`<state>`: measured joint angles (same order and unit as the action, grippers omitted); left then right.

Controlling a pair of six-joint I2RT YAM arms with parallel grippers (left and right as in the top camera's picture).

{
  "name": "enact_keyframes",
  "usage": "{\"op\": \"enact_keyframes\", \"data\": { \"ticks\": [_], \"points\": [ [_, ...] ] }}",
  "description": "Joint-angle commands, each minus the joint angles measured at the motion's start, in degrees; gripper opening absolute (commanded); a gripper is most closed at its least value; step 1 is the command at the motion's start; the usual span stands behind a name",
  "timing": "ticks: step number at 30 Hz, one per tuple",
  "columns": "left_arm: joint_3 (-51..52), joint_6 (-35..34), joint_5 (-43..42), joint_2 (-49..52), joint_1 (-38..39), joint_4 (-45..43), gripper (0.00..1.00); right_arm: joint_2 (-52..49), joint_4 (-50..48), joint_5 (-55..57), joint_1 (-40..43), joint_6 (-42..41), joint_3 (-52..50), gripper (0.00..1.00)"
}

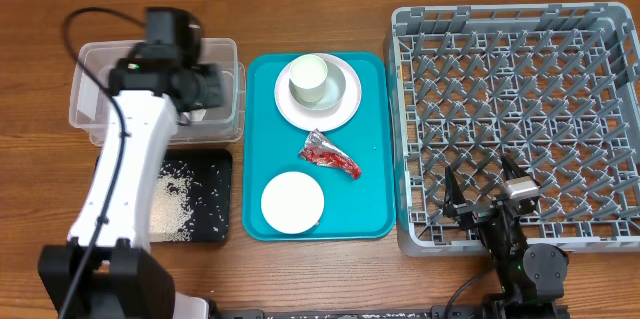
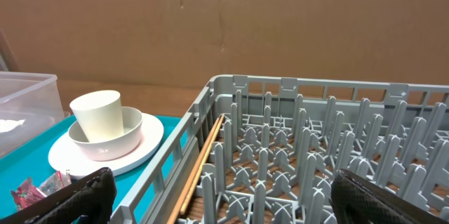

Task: Sort waste into correct bins and load items into the dishwasher
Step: 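Move the tissue into the clear plastic bin and release, then reach the left gripper to the red snack wrapper on the teal tray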

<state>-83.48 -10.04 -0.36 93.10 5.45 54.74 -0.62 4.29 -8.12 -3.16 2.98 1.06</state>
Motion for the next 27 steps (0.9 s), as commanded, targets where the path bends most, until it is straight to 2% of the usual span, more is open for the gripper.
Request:
{"op": "enact_keyframes", "data": {
  "ticks": [1, 4, 9, 14, 21, 27],
  "points": [
    [-1.31, 5.44, -7.1, -0.83, 6.21, 1.38, 0.43, 0.46, -0.31, 0.17, -0.42, -0.22, -0.61, 1.0],
    [-1.31, 6.67, -6.56, 0.44, 12.33, 1.97, 0.42, 0.46, -0.31, 0.17, -0.42, -0.22, -0.61, 1.0],
    [-1.31, 7.43, -5.09, 3.65, 20.68, 0.74, 0.5, 0.46, -0.31, 0.17, -0.42, -0.24, -0.61, 1.0],
    [-1.31, 16.7, -3.69, 7.87, 26.95, -1.51, 0.53, 0.46, -0.31, 0.17, -0.42, -0.22, -0.61, 1.0],
    [-1.31, 26.8, -3.23, 15.02, 31.61, -3.19, 0.53, 0.46, -0.31, 0.17, -0.42, -0.22, -0.61, 1.0],
    [-1.31, 30.53, 0.57, 19.85, 32.13, -3.37, 0.54, 0.46, -0.31, 0.17, -0.42, -0.22, -0.61, 1.0]
  ]
}}
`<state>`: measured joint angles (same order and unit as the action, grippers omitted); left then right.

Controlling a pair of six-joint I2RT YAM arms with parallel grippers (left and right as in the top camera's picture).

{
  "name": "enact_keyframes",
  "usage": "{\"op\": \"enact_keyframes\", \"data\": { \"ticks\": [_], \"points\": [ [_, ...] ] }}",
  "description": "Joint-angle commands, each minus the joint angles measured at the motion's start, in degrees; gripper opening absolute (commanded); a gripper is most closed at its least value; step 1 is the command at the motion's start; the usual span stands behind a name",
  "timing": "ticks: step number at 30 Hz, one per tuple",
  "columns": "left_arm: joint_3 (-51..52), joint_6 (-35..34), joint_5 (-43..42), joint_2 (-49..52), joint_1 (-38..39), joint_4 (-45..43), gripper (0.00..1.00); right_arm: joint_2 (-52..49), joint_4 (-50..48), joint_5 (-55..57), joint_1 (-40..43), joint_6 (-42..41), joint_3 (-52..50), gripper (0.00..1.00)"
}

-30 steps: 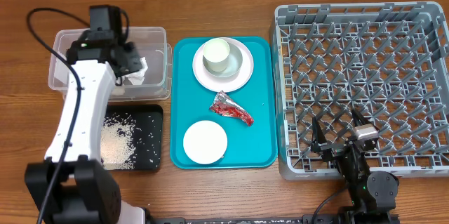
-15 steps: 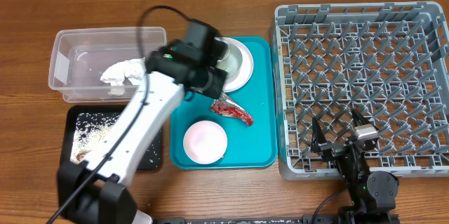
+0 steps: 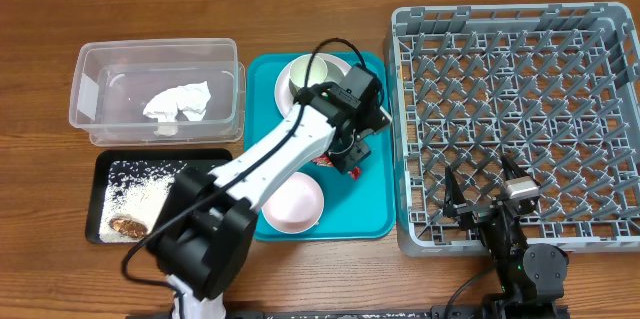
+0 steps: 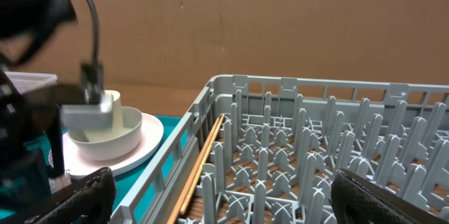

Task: Sort waste into correct bins and load items into the dishwasher
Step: 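Reach the left gripper to the red snack wrapper on the teal tray, then close the left gripper on the red wrapper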

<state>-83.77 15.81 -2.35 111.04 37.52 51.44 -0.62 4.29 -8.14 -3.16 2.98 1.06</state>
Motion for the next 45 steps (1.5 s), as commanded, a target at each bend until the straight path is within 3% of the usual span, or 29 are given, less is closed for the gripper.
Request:
{"op": "enact_keyframes", "data": {
  "ticks": [1, 11, 16, 23, 30, 37, 45],
  "points": [
    [-1.03, 5.11, 2.58, 2.34, 0.07, -0.07, 0.54, 0.46, -0.31, 0.2, -0.42, -0.22, -0.61, 1.0],
    [-1.03, 5.88, 2.51, 6.78, 0.07, -0.04, 0.52, 0.46, -0.31, 0.2, -0.42, -0.22, -0.61, 1.0],
    [-1.01, 5.9, 2.58, 7.61, 0.07, -0.13, 0.39, 0.46, -0.31, 0.2, -0.42, -0.22, -0.61, 1.0],
    [-3.61, 5.75, 2.97, 6.99, 0.07, 0.61, 0.32, 0.46, -0.31, 0.2, -0.42, -0.22, -0.61, 1.0],
    [-14.64, 3.21, 2.75, 6.88, 0.07, 10.19, 0.33, 0.46, -0.31, 0.2, -0.42, -0.22, -0.61, 1.0],
    [-18.51, 6.08, 2.75, 6.91, 0.02, 21.92, 0.43, 0.46, -0.31, 0.2, -0.42, -0.22, -0.61, 1.0],
    [-18.49, 9.94, 2.73, 6.91, 0.02, 23.12, 0.47, 0.46, -0.31, 0.22, -0.42, -0.22, -0.61, 1.0]
  ]
}}
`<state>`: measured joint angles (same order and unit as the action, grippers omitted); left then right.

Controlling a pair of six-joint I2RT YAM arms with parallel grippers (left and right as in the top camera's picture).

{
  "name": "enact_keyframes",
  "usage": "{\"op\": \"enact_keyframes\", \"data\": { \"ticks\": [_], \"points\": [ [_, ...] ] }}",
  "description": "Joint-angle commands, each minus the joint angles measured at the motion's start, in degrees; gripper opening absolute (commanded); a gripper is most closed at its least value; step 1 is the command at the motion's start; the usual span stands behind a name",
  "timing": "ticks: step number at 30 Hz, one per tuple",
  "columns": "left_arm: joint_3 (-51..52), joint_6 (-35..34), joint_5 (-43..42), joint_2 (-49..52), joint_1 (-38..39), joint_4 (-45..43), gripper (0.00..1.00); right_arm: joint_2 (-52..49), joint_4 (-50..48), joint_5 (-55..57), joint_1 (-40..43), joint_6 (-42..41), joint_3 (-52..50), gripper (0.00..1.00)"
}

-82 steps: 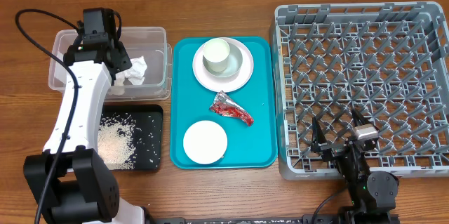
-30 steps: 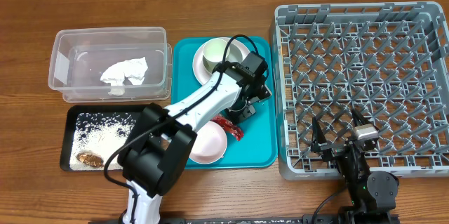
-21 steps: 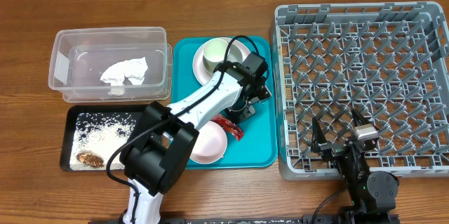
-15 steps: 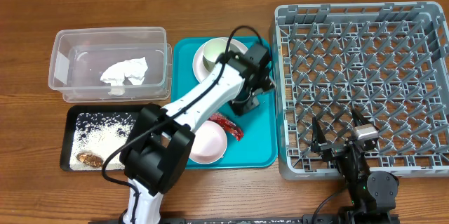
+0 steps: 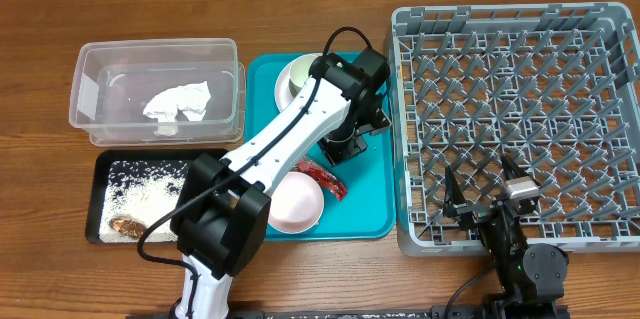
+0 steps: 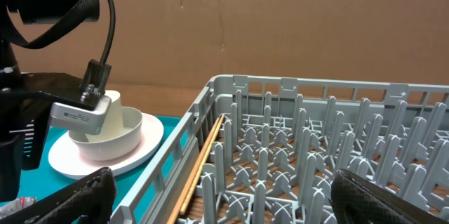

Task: Sort waste into correct bins and load items into the dishwasher
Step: 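Close the left gripper on the red wrapper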

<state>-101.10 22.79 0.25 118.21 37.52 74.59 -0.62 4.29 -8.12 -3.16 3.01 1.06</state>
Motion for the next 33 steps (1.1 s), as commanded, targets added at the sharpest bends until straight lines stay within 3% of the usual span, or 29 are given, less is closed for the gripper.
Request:
{"op": "enact_keyframes", "data": {
  "ticks": [1, 12, 18, 24, 33],
  "points": [
    [-1.16, 3.17, 0.13, -0.26, 0.02, 0.0, 0.47, 0.46, -0.31, 0.2, -0.42, -0.24, -0.61, 1.0],
    [-1.16, 8.22, -0.2, -0.26, 0.0, 0.24, 0.69, 0.46, -0.31, 0.17, -0.42, -0.24, -0.61, 1.0],
    [-0.98, 12.81, -0.42, -0.26, 0.0, 2.47, 0.7, 0.46, -0.31, 0.17, -0.42, -0.24, -0.61, 1.0],
    [-0.46, 18.29, -6.67, -0.26, 0.0, 3.08, 0.75, 0.46, -0.31, 0.17, -0.42, -0.24, -0.61, 1.0],
    [6.43, 18.82, -7.85, -0.24, 0.0, -2.49, 0.72, 0.46, -0.31, 0.17, -0.42, -0.24, -0.61, 1.0]
  ]
}}
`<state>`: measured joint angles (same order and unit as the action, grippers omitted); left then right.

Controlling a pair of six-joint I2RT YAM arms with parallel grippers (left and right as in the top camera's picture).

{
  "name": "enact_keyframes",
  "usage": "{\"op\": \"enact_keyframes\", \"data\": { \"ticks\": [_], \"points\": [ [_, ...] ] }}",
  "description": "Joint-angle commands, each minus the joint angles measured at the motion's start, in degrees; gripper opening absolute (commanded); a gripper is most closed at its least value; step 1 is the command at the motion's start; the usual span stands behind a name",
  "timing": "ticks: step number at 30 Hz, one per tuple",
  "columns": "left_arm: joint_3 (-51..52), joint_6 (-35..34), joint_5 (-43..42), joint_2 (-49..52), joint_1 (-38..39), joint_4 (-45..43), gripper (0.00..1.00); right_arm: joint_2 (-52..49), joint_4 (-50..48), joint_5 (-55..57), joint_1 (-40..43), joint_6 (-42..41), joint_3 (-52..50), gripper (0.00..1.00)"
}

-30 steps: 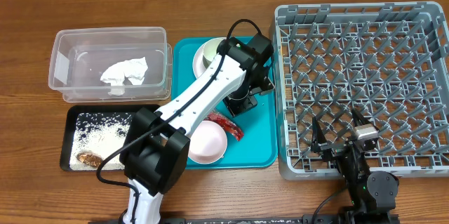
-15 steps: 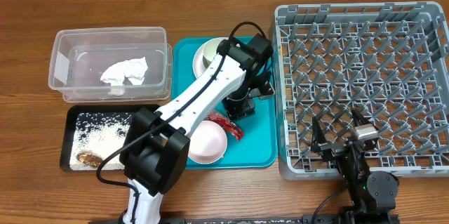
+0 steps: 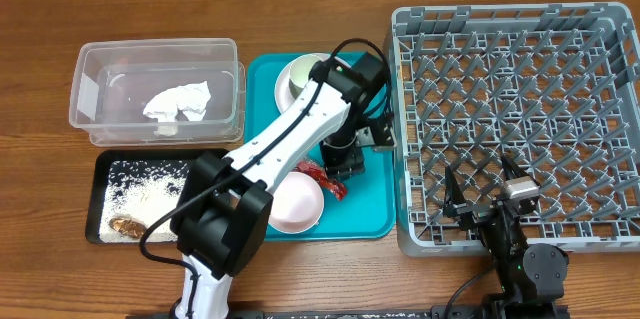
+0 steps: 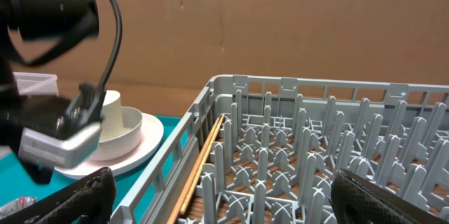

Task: Sort waste into correct bins and load items into the dishwasher
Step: 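Close the left gripper on the red wrapper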

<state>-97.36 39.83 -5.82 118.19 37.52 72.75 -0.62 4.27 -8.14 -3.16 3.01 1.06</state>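
Observation:
A red wrapper (image 3: 322, 179) lies on the teal tray (image 3: 375, 214), partly under my left arm. My left gripper (image 3: 349, 159) hangs just right of the wrapper; its jaws are too dark to read. A pale round plate (image 3: 293, 205) sits at the tray's front. At the tray's back, a cup stands in a bowl (image 3: 297, 77) on a white plate (image 4: 137, 147). My right gripper (image 4: 223, 182) rests open and empty at the front edge of the grey dishwasher rack (image 3: 520, 99). A wooden chopstick (image 4: 203, 161) lies along the rack's left wall.
A clear plastic bin (image 3: 100, 109) with a crumpled tissue (image 3: 178, 102) stands at the back left. In front of it is a black tray (image 3: 215, 164) strewn with rice. Bare wooden table surrounds everything.
My left gripper has shifted a little toward the front and right over the teal tray. The red wrapper, plates and bowl lie as before. My right arm has not moved.
My left arm was over the clear bin, with the wrapper lying mid-tray. Then the left gripper was down on the wrapper. Later it stood slightly farther back, the wrapper lying nearer the front plate. Now it hangs just right of the wrapper.

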Motion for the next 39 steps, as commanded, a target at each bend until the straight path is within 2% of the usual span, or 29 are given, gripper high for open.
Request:
{"op": "enact_keyframes", "data": {
  "ticks": [1, 6, 10, 22, 25, 29, 30, 39],
  "points": [
    [3.58, 1.77, -1.77, -0.22, 0.0, -1.25, 0.72, 0.46, -0.28, 0.2, -0.42, -0.24, -0.61, 1.0],
    [6.45, 1.75, -2.19, -0.22, 0.0, -4.22, 0.69, 0.46, -0.28, 0.22, -0.42, -0.24, -0.61, 1.0],
    [7.5, 1.75, -5.11, -0.22, 0.0, -5.81, 0.7, 0.46, -0.28, 0.2, -0.42, -0.24, -0.61, 1.0],
    [11.26, 1.79, -6.05, -0.22, 0.0, -8.52, 0.69, 0.46, -0.28, 0.22, -0.42, -0.26, -0.61, 1.0],
    [11.39, 1.79, -6.05, -0.22, 0.0, -8.68, 0.64, 0.46, -0.28, 0.2, -0.42, -0.24, -0.61, 1.0],
    [11.39, 1.77, -6.08, -0.22, 0.0, -9.11, 0.47, 0.46, -0.28, 0.2, -0.42, -0.24, -0.61, 1.0],
    [11.39, 1.77, -6.08, -0.22, 0.0, -9.14, 0.46, 0.46, -0.28, 0.2, -0.42, -0.24, -0.61, 1.0],
    [11.41, 1.77, -6.1, -0.22, 0.0, -8.96, 0.44, 0.46, -0.28, 0.2, -0.42, -0.24, -0.61, 1.0]
  ]
}}
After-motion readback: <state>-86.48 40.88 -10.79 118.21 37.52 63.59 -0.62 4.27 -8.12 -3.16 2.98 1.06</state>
